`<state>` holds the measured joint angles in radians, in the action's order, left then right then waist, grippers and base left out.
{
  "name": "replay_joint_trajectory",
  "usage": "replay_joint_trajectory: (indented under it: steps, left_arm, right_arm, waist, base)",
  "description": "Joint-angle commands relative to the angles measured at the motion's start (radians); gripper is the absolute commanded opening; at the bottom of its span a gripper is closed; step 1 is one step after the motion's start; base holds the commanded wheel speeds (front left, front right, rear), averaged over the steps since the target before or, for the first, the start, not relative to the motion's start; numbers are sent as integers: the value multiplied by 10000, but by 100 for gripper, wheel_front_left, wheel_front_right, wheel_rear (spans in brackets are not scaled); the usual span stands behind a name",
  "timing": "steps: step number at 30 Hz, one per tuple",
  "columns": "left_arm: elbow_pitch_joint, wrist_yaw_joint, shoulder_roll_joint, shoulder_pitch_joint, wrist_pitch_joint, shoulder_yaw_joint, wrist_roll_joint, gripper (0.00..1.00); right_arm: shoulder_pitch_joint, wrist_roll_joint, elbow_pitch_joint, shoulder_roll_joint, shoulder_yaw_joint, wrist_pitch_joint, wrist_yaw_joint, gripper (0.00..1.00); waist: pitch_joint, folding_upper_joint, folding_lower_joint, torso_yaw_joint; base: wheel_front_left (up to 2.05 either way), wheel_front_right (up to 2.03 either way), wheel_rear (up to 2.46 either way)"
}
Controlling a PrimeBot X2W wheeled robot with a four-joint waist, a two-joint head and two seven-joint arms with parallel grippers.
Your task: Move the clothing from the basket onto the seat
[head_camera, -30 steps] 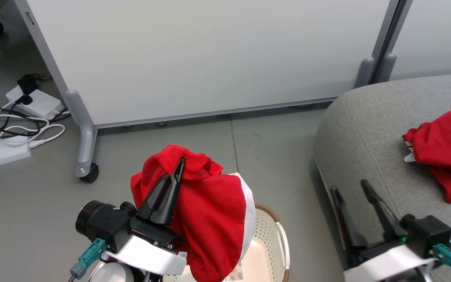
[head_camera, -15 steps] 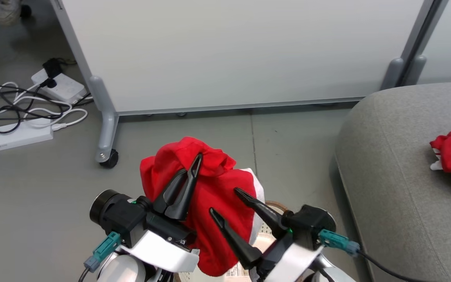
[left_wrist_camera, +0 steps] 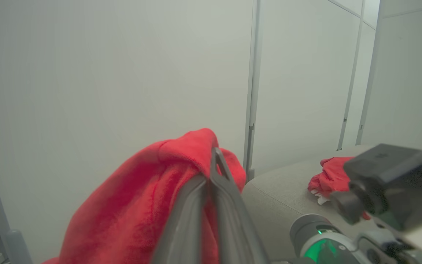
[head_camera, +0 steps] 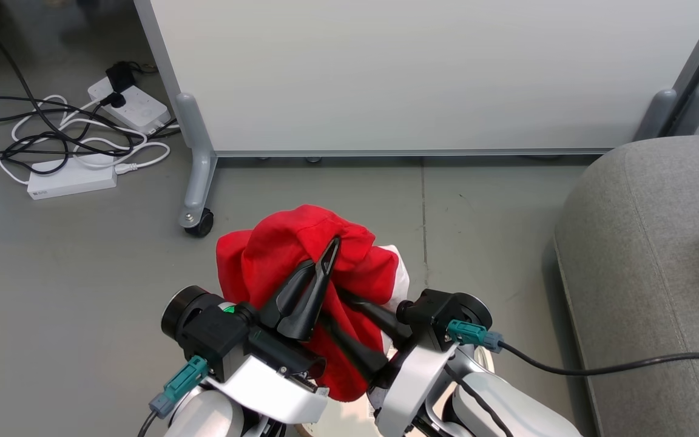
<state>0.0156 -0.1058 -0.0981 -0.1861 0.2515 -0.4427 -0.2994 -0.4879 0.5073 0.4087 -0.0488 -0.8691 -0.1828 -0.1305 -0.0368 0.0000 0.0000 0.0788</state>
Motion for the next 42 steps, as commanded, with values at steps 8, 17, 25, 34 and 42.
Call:
replay_joint_trajectory:
  steps: [8,17,25,34,42]
  left_arm:
    - [38,-25,-70,-129,75,84,-58,0]
    - [-105,144,-187,-26,98,247,-7,100]
    - [-316,160,-375,109,107,111,187,100]
    - [-219,18,-755,409,-396,-686,441,100]
    - [-167,-130,-1047,570,-755,-1526,475,100]
  right_arm:
    - [-536,526,545,-41,-331,-478,-6,0]
    - [-582,449,566,-46,-20,-728,-6,0]
    - [-643,209,694,-46,875,-833,-5,0]
    - [-617,-214,1011,-40,2339,-855,-6,0]
    - [-355,-573,989,-40,3484,-839,-6,0]
  waist:
    - [-40,0,0,-92]
    - [-33,0,0,-605]
    - [-18,0,0,-1342]
    - [-43,0,0,-2452]
    - [-204,0,0,-3423]
  base:
    - [0,0,0]
    - [0,0,0]
    - [0,0,0]
    - [0,0,0]
    - [0,0,0]
